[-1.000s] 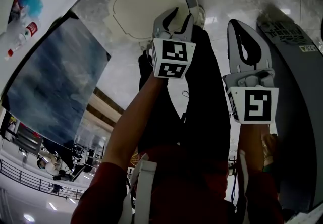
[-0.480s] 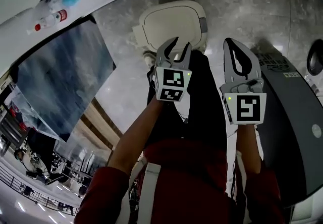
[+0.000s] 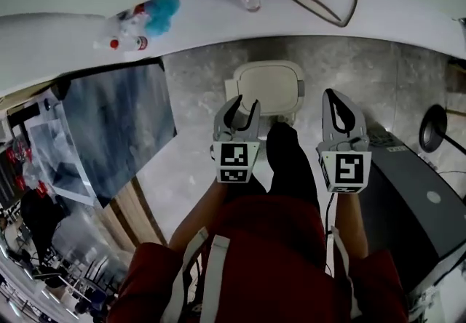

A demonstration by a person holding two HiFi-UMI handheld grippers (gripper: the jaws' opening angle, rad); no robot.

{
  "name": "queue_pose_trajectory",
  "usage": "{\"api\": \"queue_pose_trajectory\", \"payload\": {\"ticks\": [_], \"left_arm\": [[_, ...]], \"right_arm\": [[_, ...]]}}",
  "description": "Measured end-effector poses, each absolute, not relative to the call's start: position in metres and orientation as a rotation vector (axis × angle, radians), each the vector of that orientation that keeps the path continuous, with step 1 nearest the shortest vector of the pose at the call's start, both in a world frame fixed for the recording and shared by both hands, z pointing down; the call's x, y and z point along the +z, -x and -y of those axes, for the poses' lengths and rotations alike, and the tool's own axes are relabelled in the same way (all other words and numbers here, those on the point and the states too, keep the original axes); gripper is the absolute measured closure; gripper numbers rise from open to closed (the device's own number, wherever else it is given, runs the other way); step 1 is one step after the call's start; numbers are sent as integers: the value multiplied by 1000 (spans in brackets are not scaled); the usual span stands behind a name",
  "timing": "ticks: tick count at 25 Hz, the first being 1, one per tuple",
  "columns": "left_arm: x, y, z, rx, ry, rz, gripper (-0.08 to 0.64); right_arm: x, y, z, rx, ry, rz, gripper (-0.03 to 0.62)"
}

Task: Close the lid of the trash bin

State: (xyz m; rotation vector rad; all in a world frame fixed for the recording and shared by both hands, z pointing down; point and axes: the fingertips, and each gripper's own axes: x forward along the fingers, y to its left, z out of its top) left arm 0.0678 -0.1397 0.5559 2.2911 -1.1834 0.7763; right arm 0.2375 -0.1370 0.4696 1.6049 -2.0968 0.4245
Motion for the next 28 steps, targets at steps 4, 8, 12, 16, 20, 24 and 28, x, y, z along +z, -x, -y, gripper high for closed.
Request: {"api": "queue_pose_trajectory", "payload": {"ticks": [4,8,12,16,20,24,28], "left_arm": [[486,-25,173,661,-2351,1330,407],[406,11,188,502,-2409,1450,407],[335,44,197,332,-2468,1536,407],[277,73,203,250,-2587,1666,407],[216,91,201,133,-2692,1789,407],[164,110,195,-47,-2720,1878,407],[128,131,190,-134,-2737,1947,408]], "right_arm": [[422,-215,149,333,-1625,2125,591],[364,-190,151,238,-1672,2202,591],[316,-156,163,123,-1673,2246,591],[261,-129,175,-9,-1731,2313,591],[201,-102,177,-190,-1759,2391,591],[150,-85,175,-333,-1796,2435,591],[117,-76,175,-440,-1827,2451,591]]}}
